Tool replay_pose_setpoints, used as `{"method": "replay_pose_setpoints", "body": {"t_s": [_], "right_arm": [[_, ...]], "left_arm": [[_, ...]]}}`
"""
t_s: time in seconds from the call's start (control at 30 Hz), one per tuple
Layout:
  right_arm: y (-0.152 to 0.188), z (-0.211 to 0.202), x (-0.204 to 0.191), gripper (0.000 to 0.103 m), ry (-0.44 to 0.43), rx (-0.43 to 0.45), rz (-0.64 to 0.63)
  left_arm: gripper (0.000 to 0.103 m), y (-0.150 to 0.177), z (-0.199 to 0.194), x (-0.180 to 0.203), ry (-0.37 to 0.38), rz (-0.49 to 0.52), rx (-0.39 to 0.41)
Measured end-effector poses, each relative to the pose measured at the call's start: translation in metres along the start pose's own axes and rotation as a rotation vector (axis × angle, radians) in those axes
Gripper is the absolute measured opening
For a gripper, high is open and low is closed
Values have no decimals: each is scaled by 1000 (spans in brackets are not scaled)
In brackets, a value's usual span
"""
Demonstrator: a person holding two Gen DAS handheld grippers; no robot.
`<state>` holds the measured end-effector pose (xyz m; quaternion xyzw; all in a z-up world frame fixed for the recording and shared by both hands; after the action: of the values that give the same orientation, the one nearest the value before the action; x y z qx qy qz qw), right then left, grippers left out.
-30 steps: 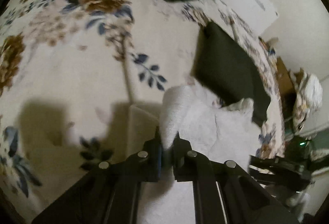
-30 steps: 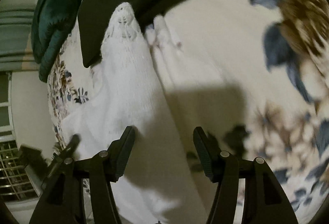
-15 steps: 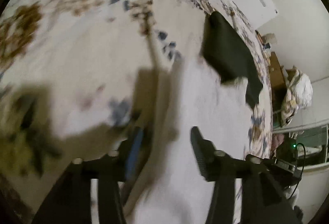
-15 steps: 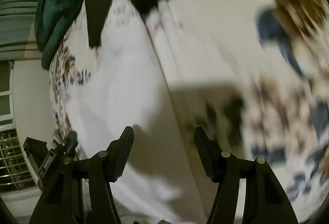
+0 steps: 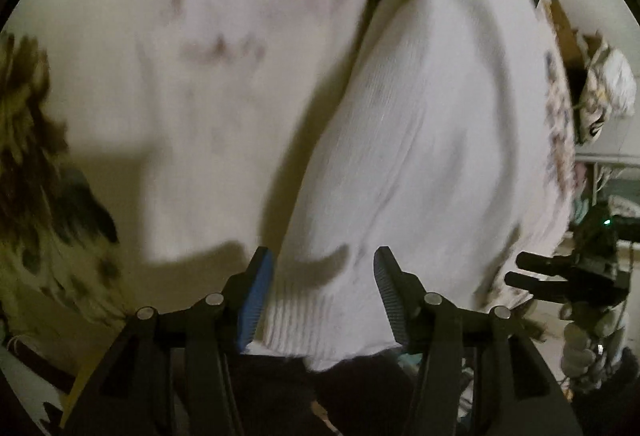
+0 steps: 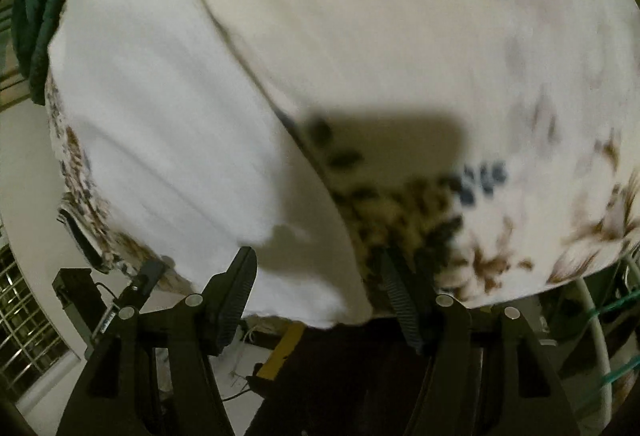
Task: Fold small clothes
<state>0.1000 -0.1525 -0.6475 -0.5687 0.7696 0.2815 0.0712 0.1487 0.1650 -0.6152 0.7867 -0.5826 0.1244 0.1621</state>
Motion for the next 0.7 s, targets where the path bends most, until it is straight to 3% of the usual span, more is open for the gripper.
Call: {"method": "replay_pose_setpoints", "body": {"t_s": [0.07,0.1,0.13,0.17,0.23,0.43,0.57,0.7], "right_arm": [[12,20,8,67,-2,-22,10],[16,29,11,67,1,-30,12],[21,37,13,65,-9,-29,14],[23,41,14,60,-19,-22,13],[34,47,18,5,-14,-10,5],[63,28,17,4,24,66,-9],[86,18,25,4,62,50,-47],[88,36,30,4,71,9,-74]], "left_arm": [[46,8,9,3,-24,14,21],[21,11,8,6,-21,22,47],[6,14,7,10,-16,30,69],[7,17,5,13,-18,30,83],[7,21,-5,18,-14,20,129],[5,39,-40,20,36,-27,204],[4,52,-37,4,24,-35,187],[7,56,-6,-13,31,-65,124]]}}
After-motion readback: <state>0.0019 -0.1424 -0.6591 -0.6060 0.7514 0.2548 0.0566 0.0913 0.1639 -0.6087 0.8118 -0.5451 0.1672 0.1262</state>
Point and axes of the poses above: each gripper's, at about its wrist camera, not at the fingertips, and z roughly the way its jaws point, x to its right, y to its underside, the point moved 6 cm from there along z, roughly the way its jaws point, and after that the axes turned 7 degrees about -z, right-handed, at the moved point
